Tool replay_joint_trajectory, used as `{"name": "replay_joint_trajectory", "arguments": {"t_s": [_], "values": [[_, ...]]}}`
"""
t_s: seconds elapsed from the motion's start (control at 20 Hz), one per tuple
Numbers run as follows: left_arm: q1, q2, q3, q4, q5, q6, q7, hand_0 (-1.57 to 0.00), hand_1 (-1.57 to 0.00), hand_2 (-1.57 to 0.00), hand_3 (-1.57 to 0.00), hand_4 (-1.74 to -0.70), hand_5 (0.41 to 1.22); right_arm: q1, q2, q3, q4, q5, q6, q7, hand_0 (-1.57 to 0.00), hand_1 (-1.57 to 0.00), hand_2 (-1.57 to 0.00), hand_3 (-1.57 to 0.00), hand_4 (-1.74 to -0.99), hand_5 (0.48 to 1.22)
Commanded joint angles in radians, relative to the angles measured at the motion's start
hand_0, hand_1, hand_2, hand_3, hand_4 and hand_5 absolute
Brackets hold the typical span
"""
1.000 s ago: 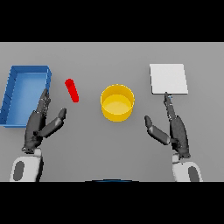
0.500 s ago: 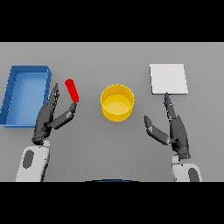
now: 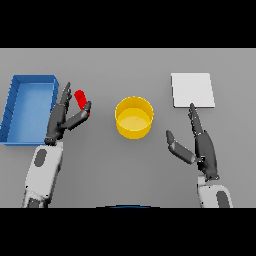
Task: Pick up the red beaker and tilt it to pour out 1 green nut into yellow bowl. Pick up the yellow bowl and place it on the metallic measuring scale.
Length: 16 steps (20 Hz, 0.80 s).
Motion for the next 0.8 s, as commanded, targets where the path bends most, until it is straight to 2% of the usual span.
{"name": "replay_joint_trajectory", "arguments": {"t_s": [0.0, 0.25, 0.35, 0.6, 0.65, 0.7, 0.75], "values": [[-0.019, -0.004, 0.003, 0.026, -0.004, 0.007, -0.017, 0.00, 0.00, 0.00, 0.00, -1.18, 0.631, 0.007, 0.000, 0.003, 0.007, 0.004, 0.002, -0.003, 0.00, 0.00, 0.00, 0.00, -1.245, 0.670], [-0.114, -0.007, 0.009, 0.178, -0.047, 0.044, -0.099, 0.00, 0.00, 0.00, 0.00, -1.24, 0.657, 0.009, -0.008, -0.001, 0.008, -0.003, 0.009, -0.014, 0.00, 0.00, 0.00, 0.00, -1.250, 0.683], [-0.149, -0.007, 0.014, 0.211, -0.051, 0.050, -0.097, 0.00, 0.00, 0.00, 0.00, -1.26, 0.664, 0.006, -0.011, -0.015, 0.003, -0.023, 0.013, -0.002, 0.00, 0.00, 0.00, 0.00, -1.264, 0.690], [-0.239, -0.013, 0.044, 0.343, -0.057, 0.080, -0.152, 0.00, 0.00, 0.00, 0.00, -1.27, 0.692, 0.016, -0.011, -0.012, 0.010, -0.020, 0.014, -0.029, 0.00, 0.00, 0.00, 0.00, -1.265, 0.691], [-0.245, -0.024, 0.050, 0.355, -0.055, 0.096, -0.177, 0.00, -0.02, -0.04, 0.00, -1.30, 0.715, 0.018, -0.014, -0.010, 0.008, -0.013, 0.013, -0.034, 0.00, 0.00, 0.00, 0.00, -1.259, 0.691], [-0.252, -0.024, 0.062, 0.373, -0.049, 0.103, -0.202, -0.09, -0.14, -0.15, -0.05, -1.32, 0.741, 0.020, -0.011, -0.008, 0.007, -0.006, 0.005, -0.036, 0.00, 0.00, 0.00, 0.00, -1.255, 0.691], [-0.266, -0.026, 0.074, 0.386, -0.045, 0.119, -0.206, -0.32, -0.36, -0.36, -0.22, -1.35, 0.770, 0.018, -0.011, -0.006, 0.003, -0.002, 0.004, -0.034, 0.00, 0.00, 0.00, 0.00, -1.252, 0.690]]}}
